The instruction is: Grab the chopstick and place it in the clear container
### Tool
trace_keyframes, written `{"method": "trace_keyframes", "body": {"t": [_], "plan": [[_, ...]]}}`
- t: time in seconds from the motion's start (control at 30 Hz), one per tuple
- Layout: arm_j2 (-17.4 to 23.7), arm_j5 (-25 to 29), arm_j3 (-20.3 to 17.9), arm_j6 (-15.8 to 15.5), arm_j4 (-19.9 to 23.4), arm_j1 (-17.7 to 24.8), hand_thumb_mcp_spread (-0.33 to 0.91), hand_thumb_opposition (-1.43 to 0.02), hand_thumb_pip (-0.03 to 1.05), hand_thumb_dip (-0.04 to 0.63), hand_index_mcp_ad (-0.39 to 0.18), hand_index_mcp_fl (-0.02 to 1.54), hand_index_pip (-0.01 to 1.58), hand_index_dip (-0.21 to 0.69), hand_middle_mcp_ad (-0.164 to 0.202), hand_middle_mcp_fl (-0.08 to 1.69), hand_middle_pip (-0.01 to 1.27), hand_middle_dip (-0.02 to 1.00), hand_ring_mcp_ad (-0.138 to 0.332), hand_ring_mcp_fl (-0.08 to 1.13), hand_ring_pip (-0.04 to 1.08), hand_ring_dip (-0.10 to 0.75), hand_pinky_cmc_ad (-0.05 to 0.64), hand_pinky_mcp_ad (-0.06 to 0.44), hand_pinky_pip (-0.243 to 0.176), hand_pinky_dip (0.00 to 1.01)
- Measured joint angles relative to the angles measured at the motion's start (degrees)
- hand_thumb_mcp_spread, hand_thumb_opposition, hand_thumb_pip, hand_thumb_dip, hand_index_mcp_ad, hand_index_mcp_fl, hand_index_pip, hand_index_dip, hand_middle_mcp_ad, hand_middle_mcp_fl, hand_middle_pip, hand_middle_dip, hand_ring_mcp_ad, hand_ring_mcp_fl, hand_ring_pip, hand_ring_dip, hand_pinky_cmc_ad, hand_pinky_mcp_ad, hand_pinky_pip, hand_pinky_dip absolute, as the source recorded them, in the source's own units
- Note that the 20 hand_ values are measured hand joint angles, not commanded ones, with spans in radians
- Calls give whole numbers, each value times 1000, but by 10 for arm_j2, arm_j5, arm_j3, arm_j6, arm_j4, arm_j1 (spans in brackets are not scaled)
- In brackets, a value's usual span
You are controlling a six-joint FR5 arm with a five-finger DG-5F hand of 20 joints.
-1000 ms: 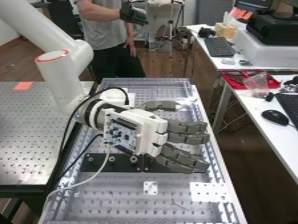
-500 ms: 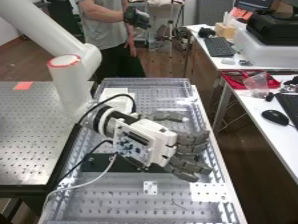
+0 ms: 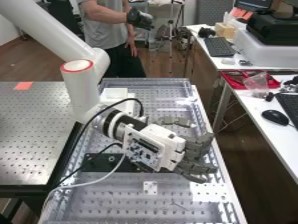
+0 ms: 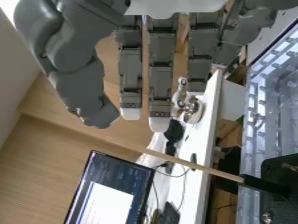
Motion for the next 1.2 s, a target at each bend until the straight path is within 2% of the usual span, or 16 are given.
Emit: {"method": "trace_keyframes", "body": {"t": [0.13, 0.2, 0.37, 0.47, 0.57, 0.63, 0.8, 1.03, 1.2], "plan": [[-4, 2, 5, -1, 1, 1, 459, -771, 747, 290, -40, 222, 1189, 44, 59, 520, 611, 567, 164, 394, 70, 284, 232, 131, -5, 192], [-6, 3, 8, 0, 1, 1, 456, -771, 742, 290, -44, 227, 1216, 44, 59, 527, 616, 574, 157, 394, 82, 297, 253, 133, 10, 173], [-12, 1, 13, 4, 5, 3, 475, -771, 742, 290, -45, 255, 1281, 40, 61, 524, 634, 574, 159, 412, 82, 297, 257, 133, 12, 175], [-15, 4, 16, 11, 6, 4, 490, -771, 740, 293, -45, 253, 1295, 44, 58, 545, 635, 588, 145, 428, 75, 302, 283, 133, 17, 173], [-18, 3, 17, 16, 8, 5, 485, -771, 695, 290, -54, 281, 1300, 44, 61, 548, 635, 592, 148, 428, 75, 316, 290, 131, 23, 175], [-20, 8, 19, 20, 8, 7, 504, -771, 695, 290, -56, 283, 1302, 40, 61, 543, 635, 592, 148, 428, 72, 316, 283, 133, 24, 175], [-23, 4, 22, 23, 7, 8, 504, -768, 695, 290, -56, 283, 1316, 44, 59, 559, 646, 618, 145, 438, 73, 330, 316, 131, 26, 176], [-22, -1, 25, 11, -4, 9, 504, -768, 696, 290, -56, 52, 1391, 44, 59, 450, 681, 623, 143, 445, 73, 333, 312, 131, 26, 176], [-21, 1, 27, -2, -9, 8, 534, -771, 723, 290, -56, 7, 1428, 63, 59, 414, 682, 641, 138, 408, 73, 335, 312, 131, 24, 171]]}}
